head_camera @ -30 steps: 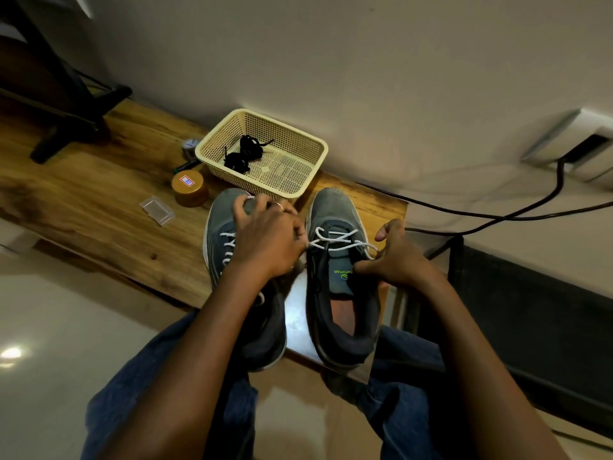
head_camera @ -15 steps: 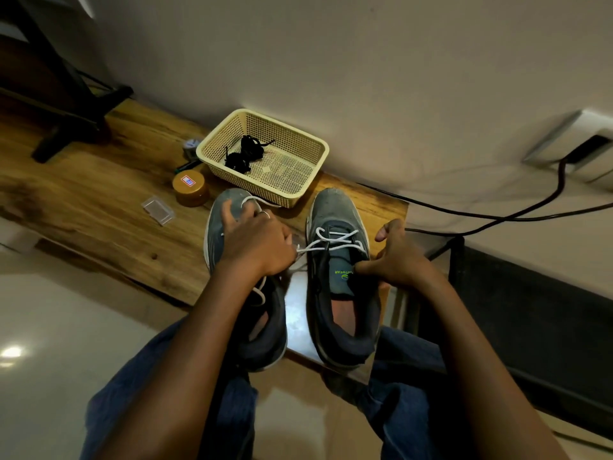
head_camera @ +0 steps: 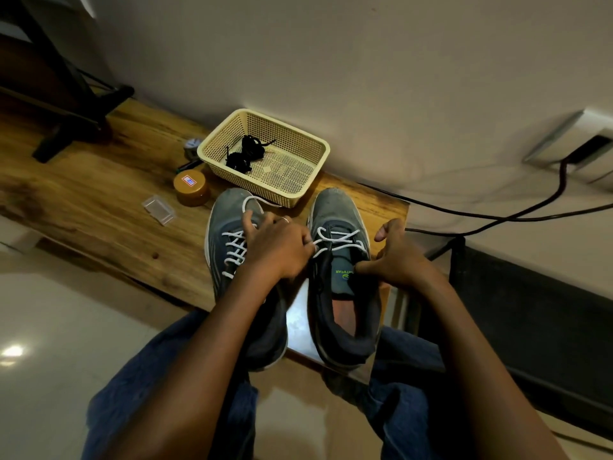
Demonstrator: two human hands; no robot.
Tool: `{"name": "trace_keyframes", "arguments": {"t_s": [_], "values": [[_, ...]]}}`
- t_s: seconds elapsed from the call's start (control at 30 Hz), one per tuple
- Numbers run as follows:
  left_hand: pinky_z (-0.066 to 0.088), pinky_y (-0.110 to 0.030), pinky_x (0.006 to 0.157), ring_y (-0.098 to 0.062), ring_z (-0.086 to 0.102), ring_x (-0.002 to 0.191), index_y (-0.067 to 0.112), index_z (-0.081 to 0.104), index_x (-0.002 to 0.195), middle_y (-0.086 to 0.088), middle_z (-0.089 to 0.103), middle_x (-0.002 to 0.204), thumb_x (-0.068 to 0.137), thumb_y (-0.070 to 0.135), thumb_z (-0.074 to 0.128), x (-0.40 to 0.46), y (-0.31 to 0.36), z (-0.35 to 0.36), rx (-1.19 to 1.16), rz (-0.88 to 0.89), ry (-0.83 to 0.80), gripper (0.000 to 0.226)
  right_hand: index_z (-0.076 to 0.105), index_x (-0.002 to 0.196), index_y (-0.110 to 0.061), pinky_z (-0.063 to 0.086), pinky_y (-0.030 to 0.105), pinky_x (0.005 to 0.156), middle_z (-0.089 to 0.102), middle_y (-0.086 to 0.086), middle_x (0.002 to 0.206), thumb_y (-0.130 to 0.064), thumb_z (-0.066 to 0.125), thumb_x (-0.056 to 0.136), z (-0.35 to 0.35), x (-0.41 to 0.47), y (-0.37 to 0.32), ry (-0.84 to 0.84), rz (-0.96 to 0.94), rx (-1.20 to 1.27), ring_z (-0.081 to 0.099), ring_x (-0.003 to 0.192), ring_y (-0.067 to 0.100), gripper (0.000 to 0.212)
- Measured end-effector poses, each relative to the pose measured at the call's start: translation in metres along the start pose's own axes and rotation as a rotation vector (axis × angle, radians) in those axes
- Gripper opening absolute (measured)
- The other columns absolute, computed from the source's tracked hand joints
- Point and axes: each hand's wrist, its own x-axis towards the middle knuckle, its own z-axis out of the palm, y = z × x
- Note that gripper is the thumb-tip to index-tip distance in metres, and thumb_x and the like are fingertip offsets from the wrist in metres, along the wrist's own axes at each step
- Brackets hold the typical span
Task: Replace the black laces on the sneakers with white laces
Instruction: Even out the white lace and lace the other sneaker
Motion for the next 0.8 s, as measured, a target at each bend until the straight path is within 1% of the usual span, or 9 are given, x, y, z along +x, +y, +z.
{"name": "trace_keyframes", "arguments": {"t_s": [0.1,0.17,0.23,0.3,0.43,0.53,0.6,0.73,0.8], "values": [[0.004,-0.05,0.113,-0.021,0.041,0.127,0.031,0.063,0.079,0.012,0.062,0.096,0.094,0.049,0.046,0.007,-0.003,-0.004,-0.283,-0.072,0.083,0.029,0.031,0.107,-0.016,0.054,0.038,0.07,0.055,0.016,0.104,-0.015,0.079,0.074,0.0,0.0,0.0,0.004,0.01,-0.01,0.058,0.085,0.025,0.058],[0.02,-0.052,0.112,-0.021,0.056,0.11,0.034,0.065,0.068,0.005,0.068,0.083,0.087,0.056,0.048,0.012,-0.007,-0.008,-0.616,-0.061,0.107,0.034,0.031,0.107,-0.018,0.055,0.039,0.072,0.055,0.017,0.108,-0.018,0.08,0.073,0.0,0.001,0.001,-0.002,0.017,-0.021,0.06,0.09,0.028,0.06],[0.031,-0.051,0.108,-0.02,0.063,0.102,0.038,0.068,0.065,0.001,0.072,0.087,0.081,0.059,0.049,0.01,-0.004,-0.014,-0.874,-0.003,0.131,0.032,0.033,0.106,-0.018,0.051,0.033,0.063,0.055,0.015,0.109,-0.027,0.082,0.071,-0.001,0.001,0.001,-0.012,0.009,-0.007,0.059,0.088,0.027,0.061],[0.038,-0.044,0.107,-0.016,0.063,0.105,0.029,0.071,0.074,0.003,0.073,0.096,0.093,0.039,0.053,0.005,0.003,-0.02,-1.123,0.024,0.109,0.028,0.036,0.107,-0.018,0.043,0.027,0.058,0.053,0.01,0.107,-0.038,0.081,0.071,-0.001,0.001,-0.001,0.022,-0.017,0.013,0.055,0.088,0.022,0.062],[0.05,-0.019,0.087,-0.01,0.065,0.102,0.013,0.067,0.091,-0.004,0.07,0.11,0.101,0.017,0.041,0.0,0.011,-0.035,-1.423,0.122,0.036,0.029,0.049,0.098,-0.019,0.037,0.024,0.057,0.048,-0.003,0.085,-0.041,0.073,0.08,0.001,-0.002,-0.013,0.314,-0.163,0.177,0.046,0.071,0.007,0.037],[0.046,-0.027,0.101,-0.019,0.062,0.113,0.009,0.065,0.096,-0.011,0.066,0.118,0.101,0.017,0.037,0.0,0.012,-0.039,-1.655,0.169,-0.017,0.029,0.057,0.085,-0.013,0.039,0.018,0.057,0.052,0.001,0.071,-0.029,0.063,0.09,0.005,-0.008,-0.026,0.471,-0.347,0.343,0.045,0.059,0.001,0.018],[0.047,-0.027,0.101,-0.022,0.061,0.115,0.007,0.063,0.099,-0.013,0.063,0.122,0.098,0.017,0.039,0.0,0.015,-0.041,-1.776,0.189,-0.053,0.026,0.062,0.083,-0.008,0.042,0.018,0.061,0.058,0.008,0.072,-0.025,0.057,0.095,0.009,-0.014,-0.034,0.41,-0.424,0.441,0.051,0.064,0.003,0.022],[0.05,-0.027,0.096,-0.02,0.059,0.117,0.004,0.059,0.111,-0.013,0.058,0.131,0.098,0.016,0.04,-0.001,0.019,-0.041,-1.805,0.198,-0.105,0.026,0.068,0.099,-0.008,0.047,0.012,0.073,0.069,0.004,0.093,-0.025,0.053,0.096,0.019,-0.024,-0.046,0.056,-0.517,0.483,0.064,0.086,0.007,0.022],[0.047,-0.029,0.1,-0.019,0.058,0.117,0.002,0.057,0.117,-0.013,0.056,0.133,0.098,0.013,0.04,-0.003,0.021,-0.039,-1.779,0.21,-0.111,0.028,0.067,0.104,-0.005,0.049,0.015,0.074,0.069,0.005,0.098,-0.019,0.059,0.093,0.024,-0.024,-0.047,0.023,-0.522,0.438,0.064,0.089,0.015,0.02]]}}
